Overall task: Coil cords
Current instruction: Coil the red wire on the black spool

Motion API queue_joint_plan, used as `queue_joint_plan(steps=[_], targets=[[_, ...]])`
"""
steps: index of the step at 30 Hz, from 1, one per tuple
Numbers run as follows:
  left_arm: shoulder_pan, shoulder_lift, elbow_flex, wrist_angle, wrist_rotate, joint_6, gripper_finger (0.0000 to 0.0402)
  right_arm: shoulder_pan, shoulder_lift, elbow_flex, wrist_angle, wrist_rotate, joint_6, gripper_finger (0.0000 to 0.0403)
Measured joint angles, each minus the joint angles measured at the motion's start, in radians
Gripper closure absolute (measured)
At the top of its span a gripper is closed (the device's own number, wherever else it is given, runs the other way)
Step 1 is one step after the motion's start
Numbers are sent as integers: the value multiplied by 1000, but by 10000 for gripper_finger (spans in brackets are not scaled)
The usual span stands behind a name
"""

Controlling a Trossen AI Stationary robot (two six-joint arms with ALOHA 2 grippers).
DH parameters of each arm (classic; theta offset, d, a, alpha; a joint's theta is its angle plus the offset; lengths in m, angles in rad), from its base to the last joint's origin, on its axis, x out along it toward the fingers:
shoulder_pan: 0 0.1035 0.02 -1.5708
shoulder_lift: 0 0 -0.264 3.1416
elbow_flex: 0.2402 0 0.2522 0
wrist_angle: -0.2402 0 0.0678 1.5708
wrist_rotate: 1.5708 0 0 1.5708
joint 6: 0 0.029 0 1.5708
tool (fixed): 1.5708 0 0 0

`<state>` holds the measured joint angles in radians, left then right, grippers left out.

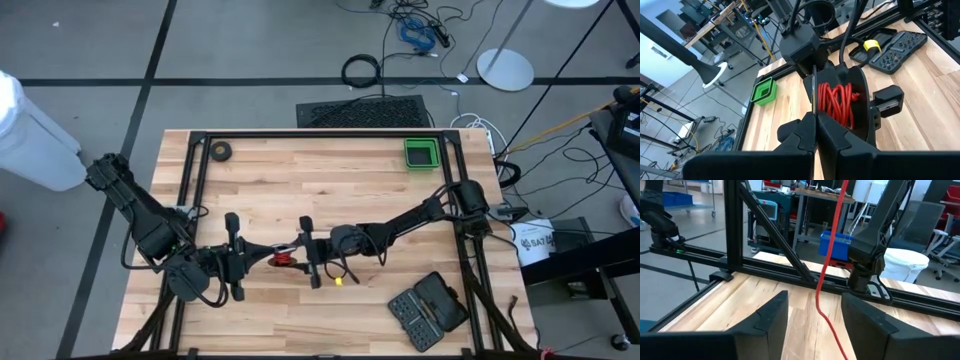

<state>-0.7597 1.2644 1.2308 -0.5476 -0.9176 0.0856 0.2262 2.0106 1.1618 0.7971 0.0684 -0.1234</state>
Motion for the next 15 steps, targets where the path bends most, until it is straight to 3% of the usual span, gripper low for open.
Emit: queue_joint_plan(steps=[9,15], targets=[[0,0,0,0,0,0,393,0,0,0,-2,-47,8,280],[0,0,0,0,0,0,393,-2,0,0,-1,-33,10,282]])
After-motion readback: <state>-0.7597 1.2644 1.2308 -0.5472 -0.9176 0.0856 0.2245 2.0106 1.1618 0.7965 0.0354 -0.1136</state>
